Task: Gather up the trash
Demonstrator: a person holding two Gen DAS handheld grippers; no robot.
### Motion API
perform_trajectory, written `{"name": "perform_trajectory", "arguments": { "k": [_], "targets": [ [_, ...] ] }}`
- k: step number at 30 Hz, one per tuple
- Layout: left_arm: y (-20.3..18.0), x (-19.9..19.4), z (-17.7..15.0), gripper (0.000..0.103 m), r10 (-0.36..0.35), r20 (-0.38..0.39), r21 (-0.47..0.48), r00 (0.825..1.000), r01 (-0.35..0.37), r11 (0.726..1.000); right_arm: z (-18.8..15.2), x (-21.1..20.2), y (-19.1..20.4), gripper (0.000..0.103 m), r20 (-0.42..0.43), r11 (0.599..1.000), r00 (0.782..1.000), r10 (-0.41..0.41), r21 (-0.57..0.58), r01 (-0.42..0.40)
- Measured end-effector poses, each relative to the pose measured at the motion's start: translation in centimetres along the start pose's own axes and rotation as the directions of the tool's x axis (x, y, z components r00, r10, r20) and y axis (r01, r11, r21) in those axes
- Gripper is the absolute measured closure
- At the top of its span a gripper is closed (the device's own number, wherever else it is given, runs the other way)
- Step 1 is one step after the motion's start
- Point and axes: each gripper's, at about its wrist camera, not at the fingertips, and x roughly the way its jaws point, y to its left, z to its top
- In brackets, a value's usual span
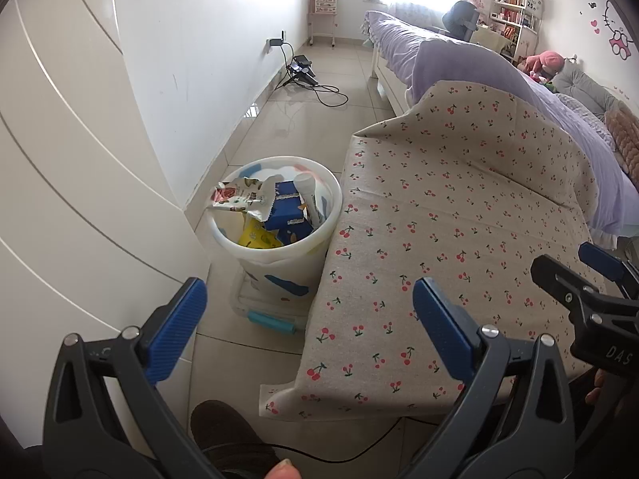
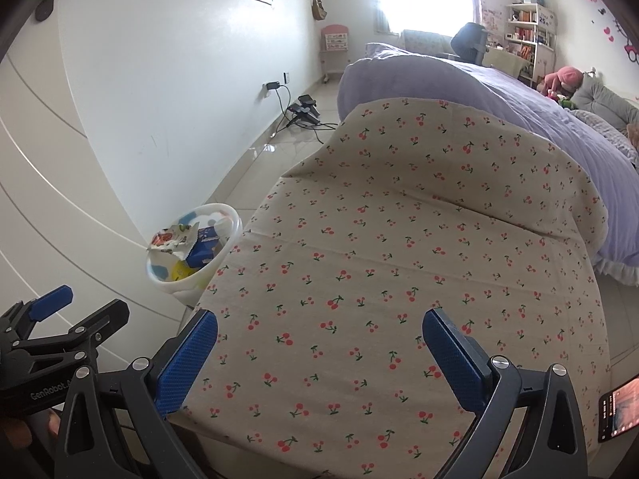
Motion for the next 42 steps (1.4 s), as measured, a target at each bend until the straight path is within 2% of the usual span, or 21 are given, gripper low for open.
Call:
{"name": "perform_trajectory", "arguments": {
  "k": [42],
  "targets": [
    [-0.04, -0.18, 0.15, 0.001, 0.017, 0.003, -0.022, 1.000, -0.017, 1.000, 0.08, 0.09, 0.30, 0.000, 0.007, 1.000, 1.000, 0.006, -0.023, -0.006]
  ]
}}
